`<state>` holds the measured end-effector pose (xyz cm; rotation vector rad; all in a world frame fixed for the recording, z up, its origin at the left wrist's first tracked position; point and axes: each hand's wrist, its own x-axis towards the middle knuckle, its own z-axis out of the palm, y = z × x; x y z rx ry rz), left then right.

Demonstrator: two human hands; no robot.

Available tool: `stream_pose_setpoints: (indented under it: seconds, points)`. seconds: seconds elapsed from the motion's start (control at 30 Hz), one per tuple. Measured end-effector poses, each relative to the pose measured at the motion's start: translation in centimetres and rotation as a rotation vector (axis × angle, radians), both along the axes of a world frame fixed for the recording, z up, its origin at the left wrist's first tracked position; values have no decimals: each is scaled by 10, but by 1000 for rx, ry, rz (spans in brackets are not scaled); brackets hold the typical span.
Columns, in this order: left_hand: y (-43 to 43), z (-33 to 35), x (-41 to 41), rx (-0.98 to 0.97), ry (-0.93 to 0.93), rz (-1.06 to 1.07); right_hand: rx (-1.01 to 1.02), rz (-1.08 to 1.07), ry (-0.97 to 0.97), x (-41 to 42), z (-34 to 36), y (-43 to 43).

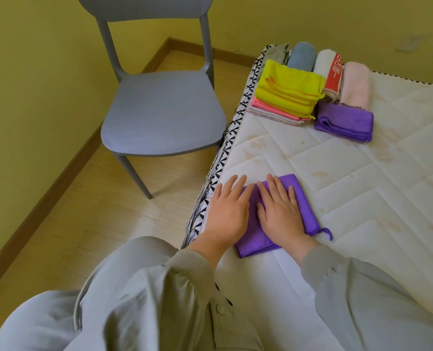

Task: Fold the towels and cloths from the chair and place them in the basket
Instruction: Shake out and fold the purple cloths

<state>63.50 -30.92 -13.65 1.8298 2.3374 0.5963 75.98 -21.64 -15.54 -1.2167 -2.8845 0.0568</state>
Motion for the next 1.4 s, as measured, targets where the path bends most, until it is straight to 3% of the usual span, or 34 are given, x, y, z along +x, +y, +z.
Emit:
stream_pose_setpoints:
  seconds: [0.1, 0.17, 0.4, 0.53, 0.63, 0.77, 0.9, 1.03, 1.23, 1.3, 1.4]
  points:
    - [-5, -11, 0, -325, -2, 4, 8, -77, -27, 5, -1, 4]
    - [-8, -18, -3, -416, 31, 9, -2, -156, -10, 8, -1, 9]
    - [-8, -23, 0, -475, 77, 14, -164, -565, 195, 9, 20, 25]
    - [-7, -17, -2, -474, 49, 10, -479, -665, 238, 5, 36, 47]
    - [-5, -4, -7, -337, -241, 90, -600, -503, 362, 2, 53, 51]
    - [2, 29, -22, -162, -880, 237, -640, -138, 420, -10, 102, 45]
    - [-2, 88, -42, -155, -947, 56, -602, 167, 381, -25, 174, 29]
    - [-16, 151, -54, -189, -1111, -64, -533, 309, 358, -38, 239, 11]
    - [-35, 201, -50, -124, -1335, -51, -382, 297, 448, -50, 290, -2]
    - [-40, 213, -51, -51, -1380, -9, -410, 187, 630, -47, 292, 2]
    - [-44, 227, -54, 17, -1398, 23, -536, -123, 1050, -38, 278, 12]
